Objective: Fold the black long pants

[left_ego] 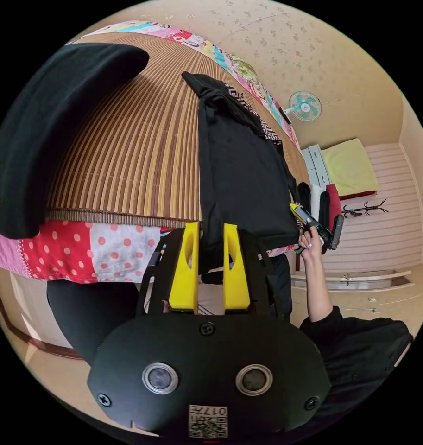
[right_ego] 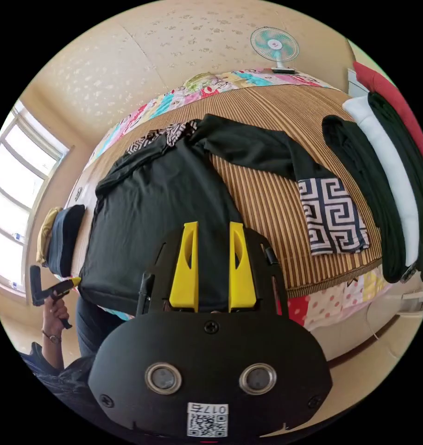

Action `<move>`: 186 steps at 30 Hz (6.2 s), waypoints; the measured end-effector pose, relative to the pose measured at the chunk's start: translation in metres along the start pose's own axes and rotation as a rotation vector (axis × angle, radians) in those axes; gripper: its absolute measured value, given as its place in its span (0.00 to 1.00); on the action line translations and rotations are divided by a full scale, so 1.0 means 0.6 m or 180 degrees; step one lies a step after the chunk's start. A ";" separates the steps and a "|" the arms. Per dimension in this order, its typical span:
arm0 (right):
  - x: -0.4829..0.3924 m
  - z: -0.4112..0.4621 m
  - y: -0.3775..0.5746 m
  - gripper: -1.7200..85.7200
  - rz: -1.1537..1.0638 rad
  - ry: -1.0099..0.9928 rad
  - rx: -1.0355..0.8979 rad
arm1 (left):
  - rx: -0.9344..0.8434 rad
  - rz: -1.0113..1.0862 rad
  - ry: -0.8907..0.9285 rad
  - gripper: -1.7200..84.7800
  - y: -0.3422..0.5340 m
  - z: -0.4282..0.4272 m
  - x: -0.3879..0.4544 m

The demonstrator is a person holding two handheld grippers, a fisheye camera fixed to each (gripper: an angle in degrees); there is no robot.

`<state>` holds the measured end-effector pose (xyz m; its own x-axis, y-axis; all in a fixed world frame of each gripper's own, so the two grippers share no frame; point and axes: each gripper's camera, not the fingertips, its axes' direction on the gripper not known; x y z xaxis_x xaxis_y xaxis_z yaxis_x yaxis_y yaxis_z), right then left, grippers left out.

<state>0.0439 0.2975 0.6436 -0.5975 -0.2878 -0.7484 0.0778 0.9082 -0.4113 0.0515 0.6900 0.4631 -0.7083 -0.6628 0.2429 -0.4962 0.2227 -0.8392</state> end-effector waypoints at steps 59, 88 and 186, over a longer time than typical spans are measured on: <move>-0.415 0.014 -0.065 0.09 -0.0526 -0.0840 0.0213 | 0.0976 0.0728 0.0047 0.14 -0.219 -0.088 0.071; -0.150 -0.090 0.149 0.06 0.0181 -0.0123 -0.0433 | 0.0435 -0.0010 -0.0707 0.05 0.160 -0.131 0.030; 0.062 0.003 0.109 0.05 0.0658 -0.1788 -0.0254 | 0.1058 -0.0422 0.0716 0.03 -0.327 -0.084 -0.183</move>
<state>0.0283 0.3455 0.5876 -0.0618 -0.1997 -0.9779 0.0744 0.9761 -0.2040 0.2014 0.7549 0.6256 -0.7595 -0.4894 0.4285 -0.4274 -0.1211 -0.8959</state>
